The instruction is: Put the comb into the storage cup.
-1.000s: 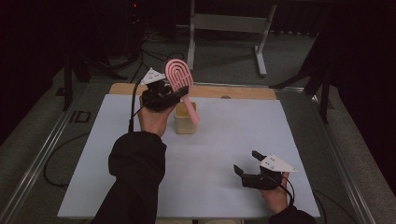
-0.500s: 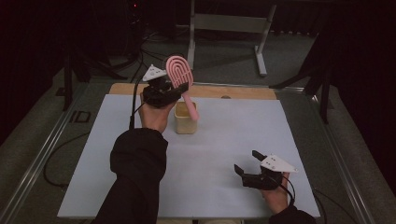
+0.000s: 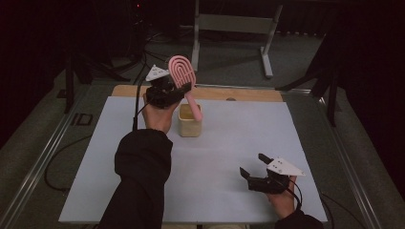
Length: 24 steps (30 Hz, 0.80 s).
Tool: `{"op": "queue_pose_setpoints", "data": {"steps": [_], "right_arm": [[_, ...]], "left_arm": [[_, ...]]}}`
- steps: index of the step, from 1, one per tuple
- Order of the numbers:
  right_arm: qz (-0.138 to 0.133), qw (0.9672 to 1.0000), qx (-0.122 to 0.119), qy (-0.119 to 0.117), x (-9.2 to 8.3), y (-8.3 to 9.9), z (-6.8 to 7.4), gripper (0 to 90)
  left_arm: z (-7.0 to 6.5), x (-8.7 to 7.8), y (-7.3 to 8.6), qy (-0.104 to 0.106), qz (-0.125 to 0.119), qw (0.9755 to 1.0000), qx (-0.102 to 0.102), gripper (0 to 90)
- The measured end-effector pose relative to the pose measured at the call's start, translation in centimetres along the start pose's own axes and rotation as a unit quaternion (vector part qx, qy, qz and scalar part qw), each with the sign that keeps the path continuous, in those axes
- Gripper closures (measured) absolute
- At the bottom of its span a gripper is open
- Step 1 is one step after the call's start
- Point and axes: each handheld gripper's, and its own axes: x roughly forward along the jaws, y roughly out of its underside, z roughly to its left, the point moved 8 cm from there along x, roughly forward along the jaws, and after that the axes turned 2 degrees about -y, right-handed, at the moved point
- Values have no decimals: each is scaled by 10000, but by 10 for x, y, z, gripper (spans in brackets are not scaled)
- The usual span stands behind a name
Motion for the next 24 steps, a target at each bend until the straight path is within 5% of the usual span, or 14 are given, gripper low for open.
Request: {"op": "queue_pose_setpoints", "data": {"steps": [24], "right_arm": [[-37, 10000, 22, -30, 0, -1, 0, 107]], "left_arm": [[7, 8, 2, -321, -71, 9995, -6, 655]]}}
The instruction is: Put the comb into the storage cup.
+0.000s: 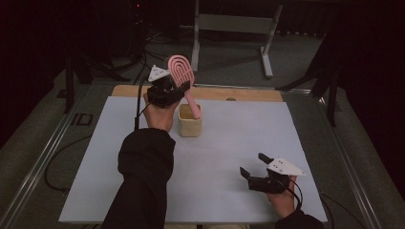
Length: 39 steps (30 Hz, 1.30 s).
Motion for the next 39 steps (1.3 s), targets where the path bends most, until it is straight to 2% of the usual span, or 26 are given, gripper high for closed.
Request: {"op": "queue_pose_setpoints", "data": {"steps": [4, 11, 39], "right_arm": [[-11, 10000, -4, -3, 0, 0, 0, 107], [-15, 10000, 9, -4, -1, -1, 0, 107], [-48, 10000, 29, -27, -1, -1, 0, 107]], "left_arm": [[2, 2, 0, -43, -26, 10000, -34, 655], [3, 4, 2, -129, -3, 9999, 65, 655], [14, 13, 6, -309, 42, 9995, 99, 655]]}}
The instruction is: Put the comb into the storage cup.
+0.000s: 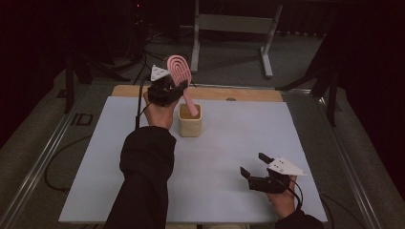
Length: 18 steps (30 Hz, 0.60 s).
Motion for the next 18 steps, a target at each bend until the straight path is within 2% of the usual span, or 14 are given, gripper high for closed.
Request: {"op": "queue_pose_setpoints", "data": {"steps": [18], "right_arm": [[-12, 10000, -2, 9, -1, -1, 0, 107]], "left_arm": [[-4, 6, 5, -61, 49, 9999, 65, 655]]}}
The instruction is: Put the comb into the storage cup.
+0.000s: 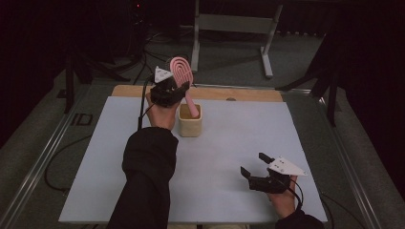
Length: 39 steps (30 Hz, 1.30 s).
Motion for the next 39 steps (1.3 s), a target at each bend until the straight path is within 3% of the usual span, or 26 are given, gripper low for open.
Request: {"op": "queue_pose_setpoints", "data": {"steps": [39], "right_arm": [[-7, 10000, 4, 0, 0, -1, 0, 108]], "left_arm": [[-10, 7, 14, 11, 115, 9998, 171, 654]]}}
